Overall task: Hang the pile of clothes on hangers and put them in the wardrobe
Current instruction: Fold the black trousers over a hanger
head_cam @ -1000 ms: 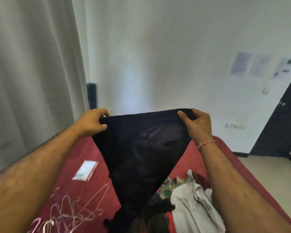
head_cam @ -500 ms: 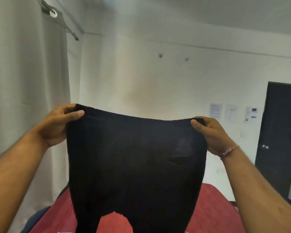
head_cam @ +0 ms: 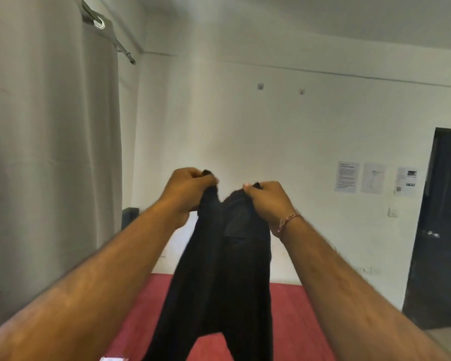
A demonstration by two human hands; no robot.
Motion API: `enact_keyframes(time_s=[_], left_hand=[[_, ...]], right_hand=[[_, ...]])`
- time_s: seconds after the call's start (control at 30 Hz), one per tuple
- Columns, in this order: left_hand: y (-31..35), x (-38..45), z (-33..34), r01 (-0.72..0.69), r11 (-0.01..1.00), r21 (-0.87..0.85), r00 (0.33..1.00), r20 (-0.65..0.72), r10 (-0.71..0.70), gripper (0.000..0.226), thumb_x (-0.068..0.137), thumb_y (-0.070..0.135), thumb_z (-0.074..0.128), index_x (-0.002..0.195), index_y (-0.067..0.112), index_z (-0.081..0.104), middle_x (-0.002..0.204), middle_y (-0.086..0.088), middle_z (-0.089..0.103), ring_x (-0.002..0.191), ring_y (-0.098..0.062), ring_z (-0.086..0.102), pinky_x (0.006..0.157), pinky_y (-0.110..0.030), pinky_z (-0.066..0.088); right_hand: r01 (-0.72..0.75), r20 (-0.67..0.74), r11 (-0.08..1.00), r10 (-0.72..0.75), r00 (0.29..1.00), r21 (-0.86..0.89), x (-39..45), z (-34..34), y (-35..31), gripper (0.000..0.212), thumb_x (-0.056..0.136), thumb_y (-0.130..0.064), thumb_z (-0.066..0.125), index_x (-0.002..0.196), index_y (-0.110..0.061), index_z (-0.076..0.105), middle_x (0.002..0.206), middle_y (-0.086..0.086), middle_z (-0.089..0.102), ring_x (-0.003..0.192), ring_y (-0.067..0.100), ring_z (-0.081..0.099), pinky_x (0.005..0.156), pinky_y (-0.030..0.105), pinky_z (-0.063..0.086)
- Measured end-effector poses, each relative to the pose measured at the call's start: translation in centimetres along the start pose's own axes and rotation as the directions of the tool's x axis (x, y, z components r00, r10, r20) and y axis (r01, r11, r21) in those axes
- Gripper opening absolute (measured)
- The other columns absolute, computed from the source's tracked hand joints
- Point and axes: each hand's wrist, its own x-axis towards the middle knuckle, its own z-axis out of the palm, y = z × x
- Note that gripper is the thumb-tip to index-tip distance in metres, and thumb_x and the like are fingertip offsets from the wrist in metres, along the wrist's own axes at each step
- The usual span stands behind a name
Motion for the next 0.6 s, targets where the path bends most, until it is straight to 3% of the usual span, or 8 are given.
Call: enact_keyframes(time_s=[0.1,0.2,0.27,0.33,0.4,0.47,0.53,0.6], left_hand=[[1.7,-0.7,1.9,-0.145,0.984,0.107,0.985,0.112,0.134,0.032,0.097,0.044,0.068,0.097,0.012,0.073,0.085,-0.011,0.074,0.072,-0.027,0.074,0.069,-0.036,0.063],[2.2,-0.1,1.2,-0.302,0.93,0.211,0.943,0.207,0.259,0.033,0.108,0.033,0.048,0.101,0.016,0.075,0.088,-0.003,0.072,0.083,-0.026,0.072,0.071,-0.034,0.061],[1.9,0.6,-0.3,-0.444,0.845,0.297,0.881,0.317,0.352,0.029,0.103,0.03,0.05,0.105,0.022,0.078,0.098,0.007,0.071,0.098,-0.015,0.067,0.081,-0.029,0.055],[0.7,2.0,-2.1,-0.529,0.75,0.397,0.843,0.349,0.41,0.036,0.09,0.048,0.06,0.12,0.033,0.073,0.125,0.014,0.064,0.122,-0.01,0.058,0.102,-0.032,0.049],[-0.8,2.7,-4.3,-0.398,0.814,0.423,0.907,0.316,0.279,0.083,0.071,0.077,0.068,0.145,0.043,0.051,0.153,0.013,0.047,0.142,-0.014,0.043,0.119,-0.043,0.037],[-2.4,3.1,-6.2,-0.15,0.967,0.206,0.927,0.369,0.066,0.124,0.053,0.089,0.076,0.158,0.043,0.028,0.165,0.005,0.033,0.151,-0.024,0.033,0.124,-0.051,0.028],[-3.8,3.4,-7.1,-0.02,0.997,-0.071,0.843,0.535,0.055,0.127,0.057,0.077,0.086,0.16,0.027,0.03,0.164,-0.007,0.037,0.149,-0.034,0.039,0.121,-0.058,0.034],[-3.7,3.1,-6.9,-0.032,0.982,-0.187,0.759,0.634,0.146,0.107,0.068,0.053,0.092,0.149,0.003,0.044,0.146,-0.025,0.052,0.13,-0.041,0.058,0.106,-0.053,0.052]], right_hand=[[-0.003,0.107,0.978,-0.02,0.994,0.208,-0.7,0.8,-2.9,0.051,0.1,-0.06,0.051,0.108,-0.017,0.077,0.103,0.004,0.078,0.1,0.023,0.073,0.095,0.04,0.057],[0.013,0.236,0.954,-0.087,0.968,0.3,-1.1,0.3,-3.4,0.068,0.081,-0.075,0.063,0.112,-0.016,0.076,0.107,0.006,0.078,0.105,0.026,0.074,0.097,0.04,0.057],[0.055,0.225,0.968,-0.112,0.968,0.244,-0.9,0.0,-2.7,0.045,0.089,-0.051,0.074,0.112,-0.013,0.074,0.105,0.009,0.077,0.104,0.029,0.073,0.095,0.042,0.06],[0.068,0.162,0.961,-0.115,0.98,0.268,-0.8,-0.3,-2.3,0.02,0.096,-0.023,0.071,0.112,-0.011,0.073,0.103,0.01,0.076,0.102,0.03,0.073,0.088,0.04,0.063],[0.058,0.186,0.914,-0.144,0.972,0.403,-0.9,-0.7,-2.4,0.019,0.097,-0.007,0.064,0.114,-0.005,0.073,0.104,0.014,0.076,0.099,0.031,0.074,0.082,0.039,0.063],[0.078,0.226,0.833,-0.237,0.945,0.547,-1.1,-1.4,-2.7,0.024,0.096,0.0,0.059,0.117,0.0,0.069,0.106,0.018,0.073,0.097,0.032,0.073,0.085,0.044,0.062],[0.128,0.231,0.763,-0.345,0.91,0.633,-1.2,-2.2,-3.0,0.024,0.097,0.001,0.056,0.119,0.0,0.067,0.109,0.018,0.071,0.1,0.032,0.07,0.09,0.046,0.061],[0.168,0.213,0.721,-0.405,0.889,0.672,-0.7,-2.9,-2.8,0.024,0.102,-0.003,0.053,0.123,-0.001,0.065,0.114,0.017,0.07,0.107,0.033,0.069,0.097,0.048,0.058]])
